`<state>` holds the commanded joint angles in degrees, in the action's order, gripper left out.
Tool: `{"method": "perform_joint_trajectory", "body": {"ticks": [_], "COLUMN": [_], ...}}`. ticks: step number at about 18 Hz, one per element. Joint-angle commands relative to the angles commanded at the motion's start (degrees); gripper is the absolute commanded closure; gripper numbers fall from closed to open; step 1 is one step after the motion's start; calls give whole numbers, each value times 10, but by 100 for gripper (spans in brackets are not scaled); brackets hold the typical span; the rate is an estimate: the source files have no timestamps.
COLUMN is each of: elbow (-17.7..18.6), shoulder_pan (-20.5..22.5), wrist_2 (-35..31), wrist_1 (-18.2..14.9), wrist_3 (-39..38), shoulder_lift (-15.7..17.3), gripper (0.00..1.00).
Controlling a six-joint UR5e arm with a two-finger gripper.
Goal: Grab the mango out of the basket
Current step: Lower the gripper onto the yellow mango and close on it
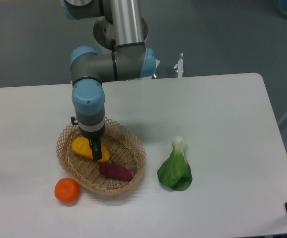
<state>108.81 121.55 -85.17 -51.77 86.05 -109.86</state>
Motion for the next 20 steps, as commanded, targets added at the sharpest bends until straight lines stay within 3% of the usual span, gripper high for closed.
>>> {"method": "perform_joint_trajectory", "body": {"ticks": [9, 13, 15, 20], "elbow": [-1, -2, -1, -1], "shoulder_pan": [-4, -5, -6, -6], "wrist_2": [-1, -1, -1, -1], "wrist_1": [16, 24, 23, 23], "wrist_3": [-8, -24, -25, -33], "shoulder_lift": [-17, -21, -23, -23], "gripper": [4, 12, 18, 48]}}
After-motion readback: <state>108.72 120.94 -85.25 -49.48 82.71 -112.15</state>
